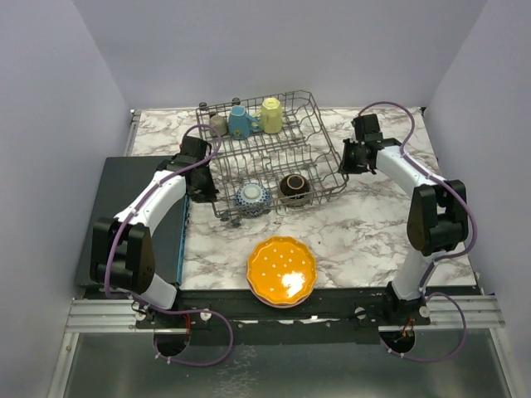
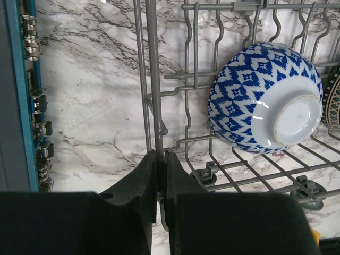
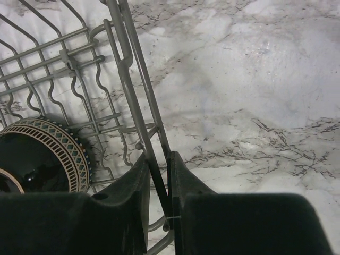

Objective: Load the mixed dishes into the dish rack
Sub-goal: Move the dish rack to the center of the board.

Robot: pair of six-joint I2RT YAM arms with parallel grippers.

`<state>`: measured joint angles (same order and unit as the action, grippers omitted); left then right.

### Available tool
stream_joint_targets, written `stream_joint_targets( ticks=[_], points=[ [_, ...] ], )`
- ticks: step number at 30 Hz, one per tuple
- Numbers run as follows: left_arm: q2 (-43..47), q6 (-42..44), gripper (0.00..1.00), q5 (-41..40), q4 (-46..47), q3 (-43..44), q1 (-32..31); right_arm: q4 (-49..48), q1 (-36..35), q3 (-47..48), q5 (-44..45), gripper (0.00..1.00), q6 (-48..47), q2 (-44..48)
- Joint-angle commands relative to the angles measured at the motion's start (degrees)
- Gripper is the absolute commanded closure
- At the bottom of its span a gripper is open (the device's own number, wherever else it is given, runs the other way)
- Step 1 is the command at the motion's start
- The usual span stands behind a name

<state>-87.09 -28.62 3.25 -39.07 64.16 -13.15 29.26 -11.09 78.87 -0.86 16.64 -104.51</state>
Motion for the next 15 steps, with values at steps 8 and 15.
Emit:
stream_joint_targets(
  ticks=[8,15],
  points=[
    [0.5,-3.7,0.98,6.6,4.7,0.4,-6.6,1.1,4.1,-2.1,6.2,1.0,2.7,6.0],
    [-1.2,-4.9,0.99,5.2,5.3,2.3,-10.8,1.7,6.2,-1.9,5.8,1.0,2.8,6.9]
  ],
)
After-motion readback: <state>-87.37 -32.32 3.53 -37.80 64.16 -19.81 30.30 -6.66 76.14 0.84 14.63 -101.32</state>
